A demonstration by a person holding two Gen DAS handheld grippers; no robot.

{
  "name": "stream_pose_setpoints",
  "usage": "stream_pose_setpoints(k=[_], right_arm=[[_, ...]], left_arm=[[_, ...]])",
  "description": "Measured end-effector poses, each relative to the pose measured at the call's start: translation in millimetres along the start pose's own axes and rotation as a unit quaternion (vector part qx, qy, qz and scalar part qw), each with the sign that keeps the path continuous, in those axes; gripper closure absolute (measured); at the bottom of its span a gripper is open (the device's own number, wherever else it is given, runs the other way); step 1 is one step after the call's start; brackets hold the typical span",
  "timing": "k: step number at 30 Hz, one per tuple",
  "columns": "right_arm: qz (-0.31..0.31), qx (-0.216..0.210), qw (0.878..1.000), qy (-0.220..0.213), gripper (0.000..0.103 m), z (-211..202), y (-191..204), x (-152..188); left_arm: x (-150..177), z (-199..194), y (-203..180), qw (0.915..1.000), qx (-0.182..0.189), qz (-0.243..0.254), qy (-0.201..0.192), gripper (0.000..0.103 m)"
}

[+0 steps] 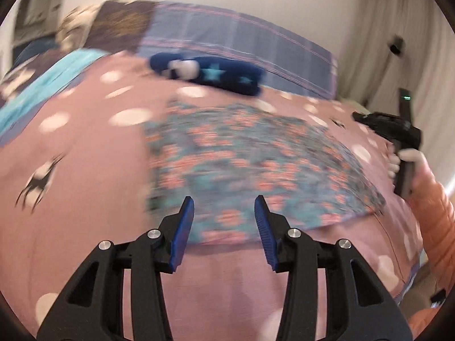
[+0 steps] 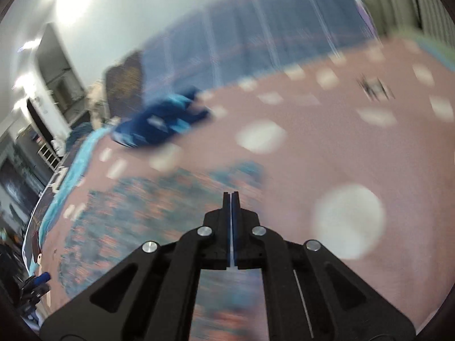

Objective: Fold small clothes
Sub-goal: 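Grasp the folded shirt's edge with the left gripper and lift it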

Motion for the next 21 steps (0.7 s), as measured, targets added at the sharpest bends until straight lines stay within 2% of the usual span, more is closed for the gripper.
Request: stream_pose_setpoints(k=[1,3,4,5,7,9,12,16,19,21], right_arm=[[-0.014,-0.012,1.0,-0.009,0.093,1,23,-3],[-0.044,-0.05,0.998,-0.015,0.074,10,80,-6],[-0.057,-0.069,0.996,-0.01,0.07,16,104,-5],[-0.079,-0.098,0.992,0.013,0.07,30,141,-1],[-0.109,-0.115,0.986,0.061,0.07,51,186,12],[-0.132,-0.146,0.973,0.123,0.073,81,237,32],[-0.206,-0.171,0.95,0.163,0.073,116,305,59],[-0.249,-0.193,0.927,0.205,0.073,152,358,85],[-0.295,-0.192,0.905,0.238,0.073,170,389,114],[-0.318,-0.19,0.895,0.25,0.072,177,402,126]], left_arm=[[1,-2,15,0.9998,0.001,-0.019,-0.003,0.058],[3,-5,31,0.9991,0.009,-0.041,-0.005,0.058],[4,-5,36,0.9987,0.012,-0.05,-0.005,0.058],[6,-3,46,0.9979,0.018,-0.062,-0.004,0.058],[7,3,56,0.9964,0.03,-0.079,0.0,0.058],[5,15,65,0.9945,0.042,-0.096,0.009,0.058],[-2,33,71,0.9911,0.066,-0.112,0.028,0.06],[-7,51,74,0.988,0.086,-0.117,0.052,0.06],[-5,61,74,0.9855,0.1,-0.123,0.062,0.06],[-5,63,75,0.9845,0.105,-0.125,0.063,0.06]])
Point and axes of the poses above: each gripper's, at about its wrist camera, not at the fingertips, and z roughly the way its jaws point, y to its left, x to its underside, the point moved 2 cm from there along z, roughly the way its jaws point, and after that the axes turned 9 degrees about -y, right-handed, at the moved point
